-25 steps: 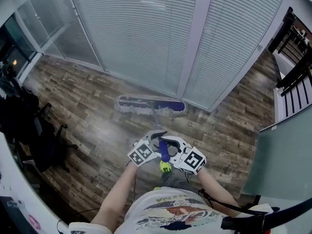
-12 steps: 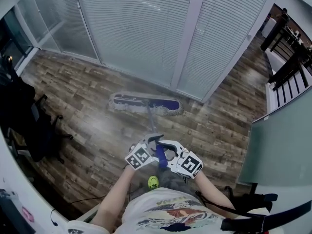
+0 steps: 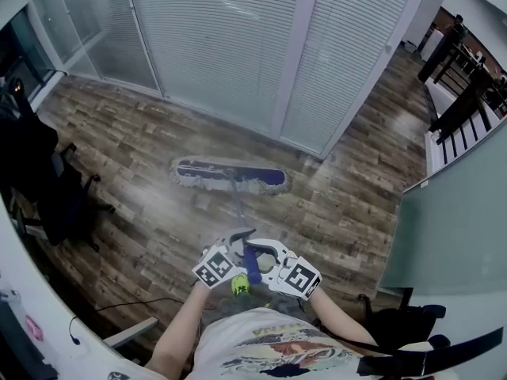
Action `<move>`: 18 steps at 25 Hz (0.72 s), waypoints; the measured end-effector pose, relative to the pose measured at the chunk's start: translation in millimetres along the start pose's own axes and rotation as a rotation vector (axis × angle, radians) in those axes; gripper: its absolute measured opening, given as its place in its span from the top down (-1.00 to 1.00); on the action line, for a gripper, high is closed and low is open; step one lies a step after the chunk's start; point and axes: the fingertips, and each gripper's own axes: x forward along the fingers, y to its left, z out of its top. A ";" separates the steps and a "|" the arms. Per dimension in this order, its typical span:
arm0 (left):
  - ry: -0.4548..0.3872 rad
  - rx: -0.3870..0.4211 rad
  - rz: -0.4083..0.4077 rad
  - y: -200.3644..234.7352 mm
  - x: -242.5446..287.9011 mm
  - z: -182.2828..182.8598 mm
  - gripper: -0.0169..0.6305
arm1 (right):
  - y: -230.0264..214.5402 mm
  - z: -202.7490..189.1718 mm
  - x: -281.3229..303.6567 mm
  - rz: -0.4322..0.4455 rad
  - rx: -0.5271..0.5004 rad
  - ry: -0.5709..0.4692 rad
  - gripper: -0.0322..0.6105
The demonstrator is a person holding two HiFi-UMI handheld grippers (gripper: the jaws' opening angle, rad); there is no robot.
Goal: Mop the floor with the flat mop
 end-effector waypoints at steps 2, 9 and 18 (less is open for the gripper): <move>0.003 -0.007 0.016 -21.8 -1.1 -0.8 0.34 | 19.3 -3.3 -12.8 0.019 0.002 -0.005 0.20; 0.015 -0.032 0.075 -124.6 13.3 7.2 0.34 | 93.4 -24.0 -91.8 0.111 -0.080 0.005 0.20; 0.012 -0.080 0.142 -225.1 3.6 3.7 0.33 | 184.2 -40.5 -148.0 0.226 -0.105 0.030 0.20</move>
